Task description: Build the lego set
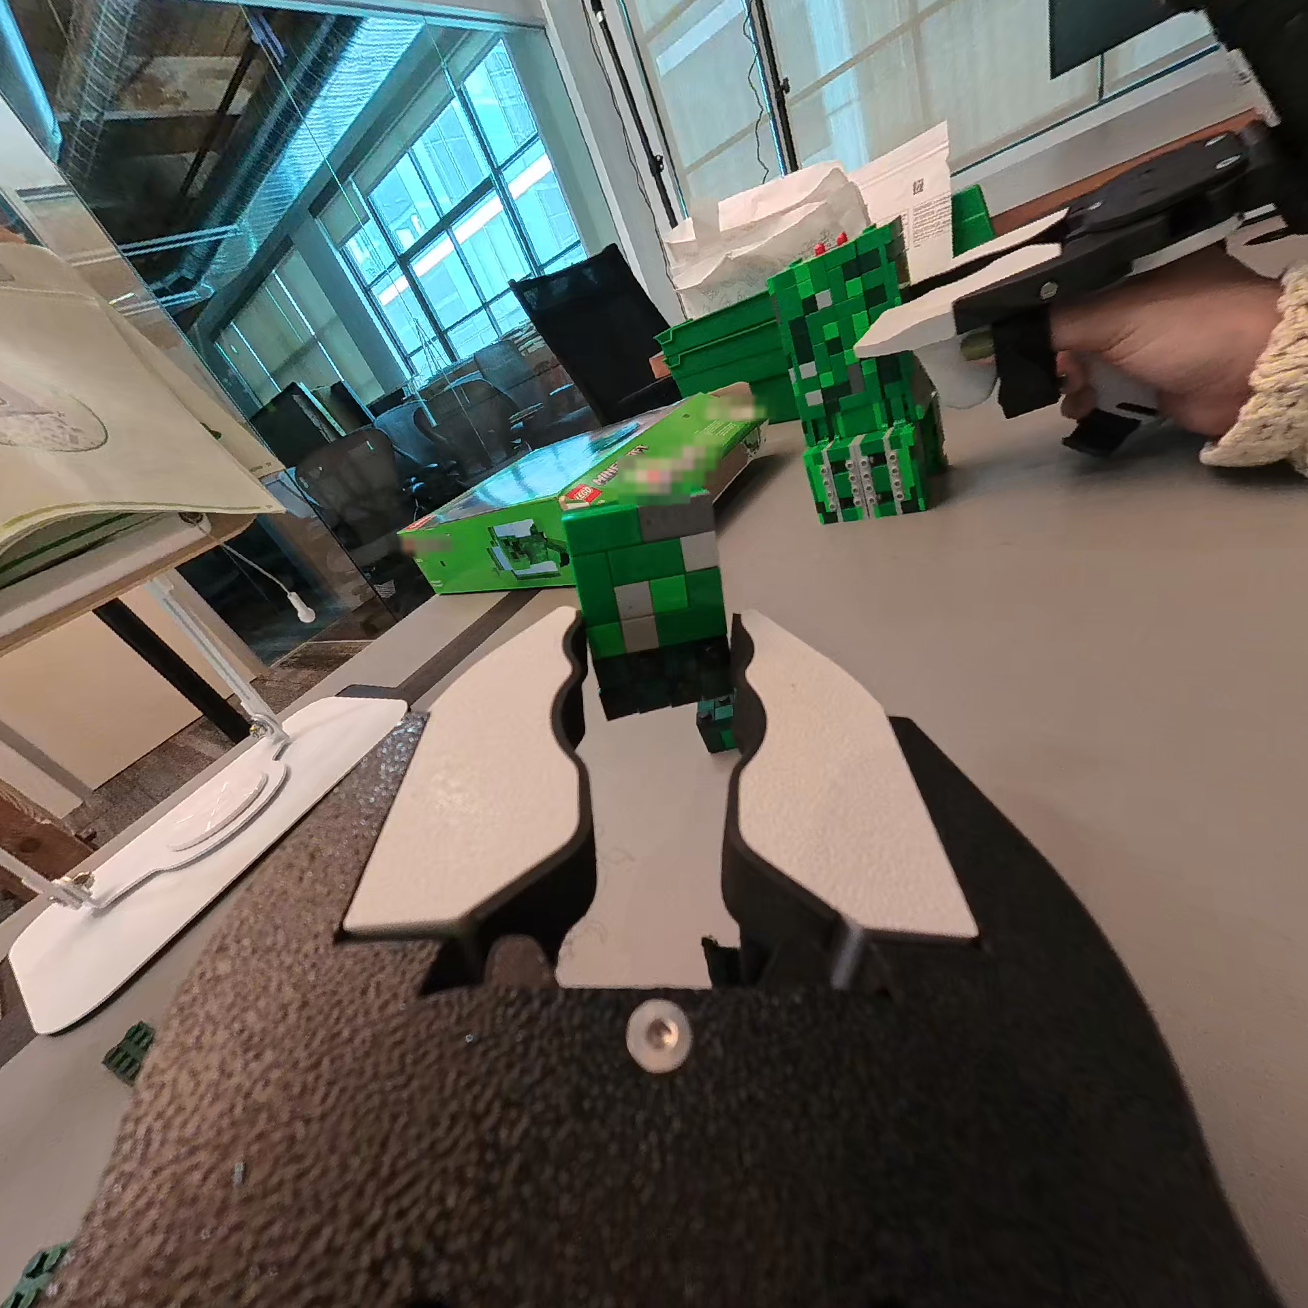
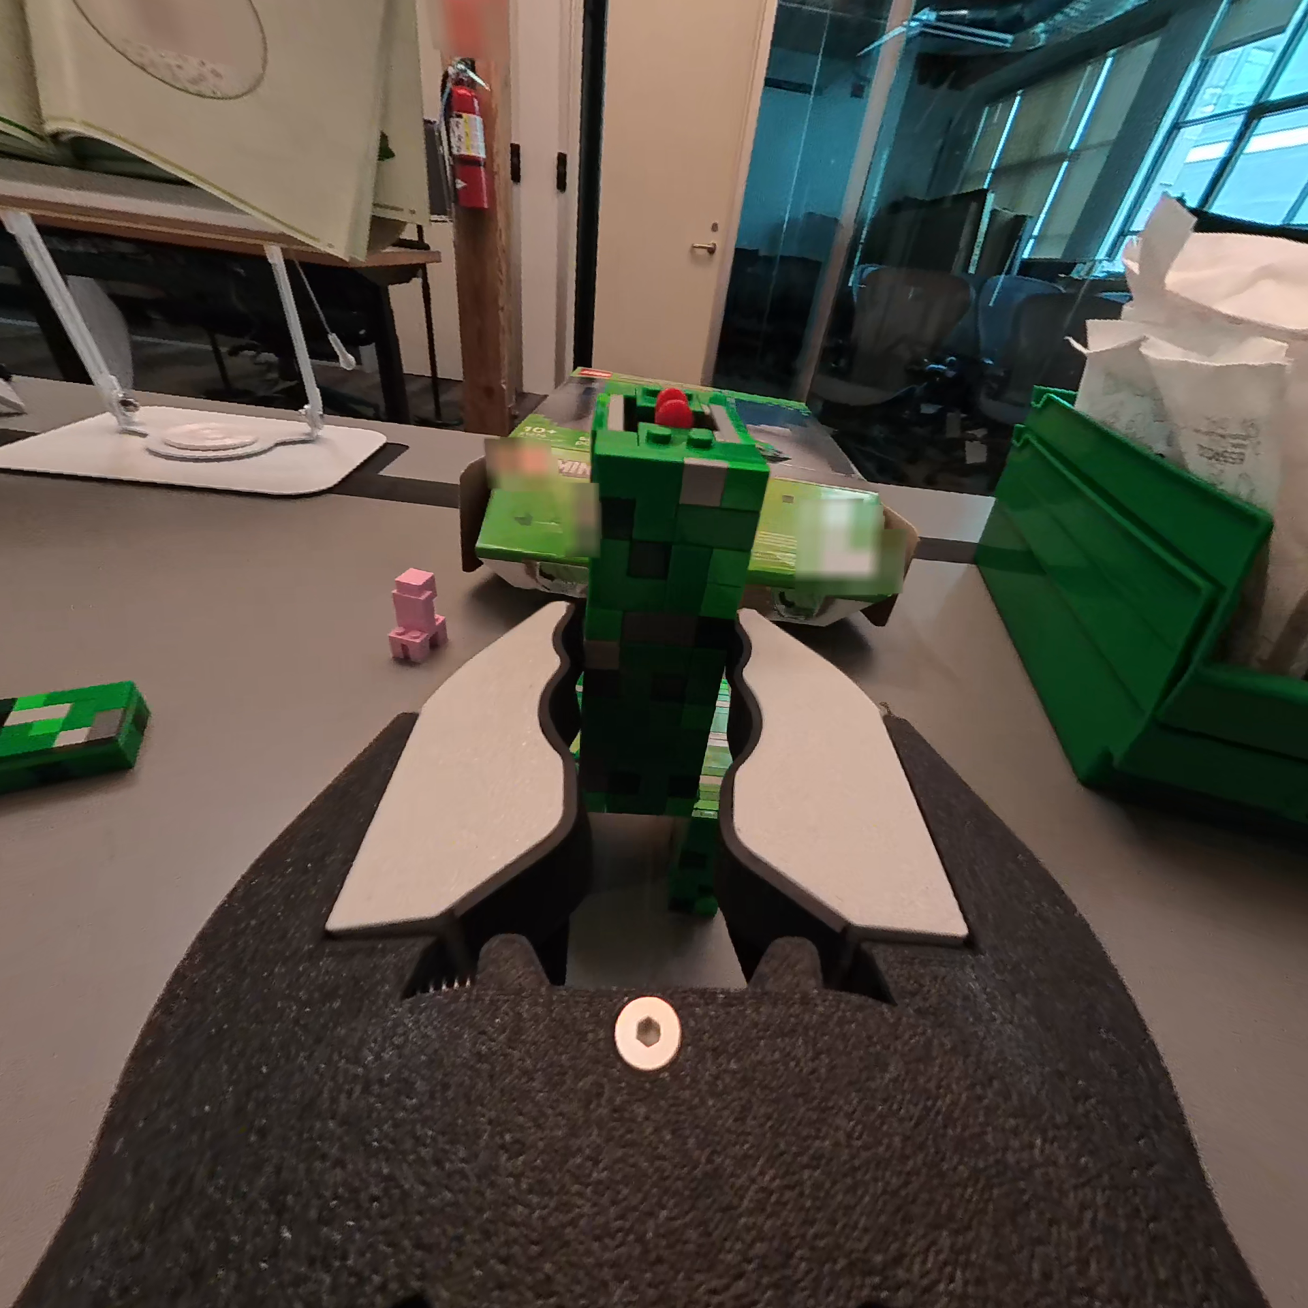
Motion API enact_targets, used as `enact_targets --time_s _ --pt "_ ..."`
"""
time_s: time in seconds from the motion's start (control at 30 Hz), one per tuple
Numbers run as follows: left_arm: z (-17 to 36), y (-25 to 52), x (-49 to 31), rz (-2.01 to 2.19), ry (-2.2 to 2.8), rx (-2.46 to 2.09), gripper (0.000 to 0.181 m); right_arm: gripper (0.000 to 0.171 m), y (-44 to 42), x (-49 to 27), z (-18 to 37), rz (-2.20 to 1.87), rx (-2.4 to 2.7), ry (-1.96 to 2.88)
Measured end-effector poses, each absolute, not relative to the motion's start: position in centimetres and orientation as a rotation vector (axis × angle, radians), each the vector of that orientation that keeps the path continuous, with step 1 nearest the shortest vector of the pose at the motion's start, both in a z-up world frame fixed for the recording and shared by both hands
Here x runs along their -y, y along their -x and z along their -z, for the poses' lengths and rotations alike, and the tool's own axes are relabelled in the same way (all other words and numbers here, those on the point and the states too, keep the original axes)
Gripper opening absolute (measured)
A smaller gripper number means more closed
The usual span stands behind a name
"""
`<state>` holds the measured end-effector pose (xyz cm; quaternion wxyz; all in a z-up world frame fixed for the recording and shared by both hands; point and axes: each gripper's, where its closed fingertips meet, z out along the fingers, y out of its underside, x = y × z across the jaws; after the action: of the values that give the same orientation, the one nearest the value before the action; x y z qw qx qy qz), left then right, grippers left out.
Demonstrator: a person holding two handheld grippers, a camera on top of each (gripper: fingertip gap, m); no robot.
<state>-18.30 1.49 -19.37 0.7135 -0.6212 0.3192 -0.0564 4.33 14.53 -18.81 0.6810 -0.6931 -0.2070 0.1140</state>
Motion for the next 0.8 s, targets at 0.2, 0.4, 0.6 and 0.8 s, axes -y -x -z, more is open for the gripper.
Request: enact_targets --time_s 0.2,0.4,0.6,0.8 --pt "19.4 18.3 -1.5 0.122 1.376 -0.711 0.039 0.038 -4.2 -14.3 18.8 -0.283 0.481 1.550" --pt "19.4 18.3 -1.5 0.122 1.377 -0.712 0.039 0.038 -3.5 -13.9 18.8 -0.327 0.520 1.533" --pt "19.4 18.3 -1.5 0.122 1.377 -0.713 0.039 0.038 -2.9 -13.6 18.8 -0.351 0.538 1.525" --pt "19.4 18.3 -1.5 0.122 1.377 -0.714 0.039 0.037 -2.2 -13.1 18.7 -0.401 0.545 1.522"
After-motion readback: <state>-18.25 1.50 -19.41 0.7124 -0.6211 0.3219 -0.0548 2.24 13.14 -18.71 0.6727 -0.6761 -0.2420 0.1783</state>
